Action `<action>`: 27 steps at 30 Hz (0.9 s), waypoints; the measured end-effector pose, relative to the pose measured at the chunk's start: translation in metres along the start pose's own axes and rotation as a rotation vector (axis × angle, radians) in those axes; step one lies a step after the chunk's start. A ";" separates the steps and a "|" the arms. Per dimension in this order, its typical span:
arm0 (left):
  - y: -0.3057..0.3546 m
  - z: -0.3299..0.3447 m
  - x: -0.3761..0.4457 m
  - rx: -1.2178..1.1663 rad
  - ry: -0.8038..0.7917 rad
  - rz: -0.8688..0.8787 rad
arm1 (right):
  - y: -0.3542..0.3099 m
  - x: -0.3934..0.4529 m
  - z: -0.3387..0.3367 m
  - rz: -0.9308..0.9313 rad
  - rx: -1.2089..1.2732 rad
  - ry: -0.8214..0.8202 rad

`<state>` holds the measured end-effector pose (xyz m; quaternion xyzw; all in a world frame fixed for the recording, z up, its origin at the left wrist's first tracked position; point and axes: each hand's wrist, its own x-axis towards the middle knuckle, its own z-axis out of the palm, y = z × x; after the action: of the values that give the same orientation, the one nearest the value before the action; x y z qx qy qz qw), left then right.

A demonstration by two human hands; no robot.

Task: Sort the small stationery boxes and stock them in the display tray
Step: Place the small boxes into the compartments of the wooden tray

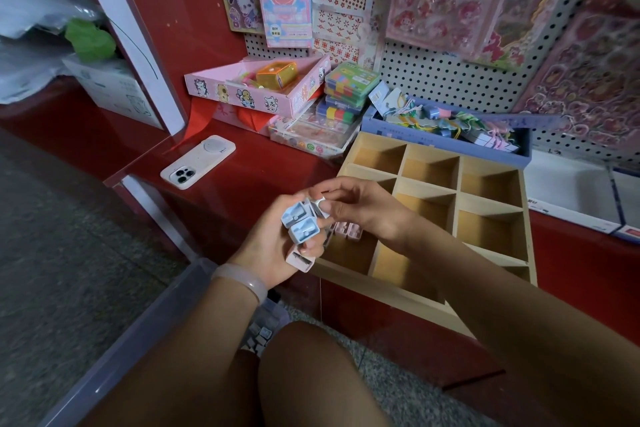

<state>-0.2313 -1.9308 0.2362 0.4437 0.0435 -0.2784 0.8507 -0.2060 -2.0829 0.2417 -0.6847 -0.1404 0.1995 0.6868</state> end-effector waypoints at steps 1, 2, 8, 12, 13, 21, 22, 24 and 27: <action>0.001 0.001 0.000 -0.021 -0.008 -0.004 | 0.000 0.000 0.001 -0.002 0.009 0.037; 0.001 0.001 0.000 -0.039 -0.006 -0.006 | 0.000 0.000 0.001 -0.010 0.018 0.076; -0.001 -0.011 0.000 -0.119 0.144 -0.020 | 0.009 -0.002 -0.016 -0.053 -0.651 0.407; 0.002 -0.014 -0.001 -0.169 0.212 0.015 | 0.022 -0.008 -0.005 0.061 -1.147 0.111; 0.002 -0.013 -0.002 -0.167 0.215 0.018 | 0.026 -0.008 -0.001 0.073 -1.204 0.082; 0.004 -0.019 -0.004 -0.162 0.267 -0.002 | 0.026 -0.014 0.000 0.070 -1.331 -0.056; 0.004 -0.019 -0.004 -0.166 0.267 -0.002 | 0.025 -0.015 -0.001 0.058 -1.344 -0.078; 0.004 -0.017 -0.005 -0.166 0.254 -0.004 | 0.026 -0.017 -0.002 0.042 -1.364 -0.091; 0.003 -0.013 -0.006 -0.148 0.235 -0.007 | 0.029 -0.016 0.000 0.041 -1.373 -0.054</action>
<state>-0.2323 -1.9167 0.2325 0.4092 0.1649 -0.2236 0.8691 -0.2225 -2.0913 0.2140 -0.9621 -0.2389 0.0954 0.0899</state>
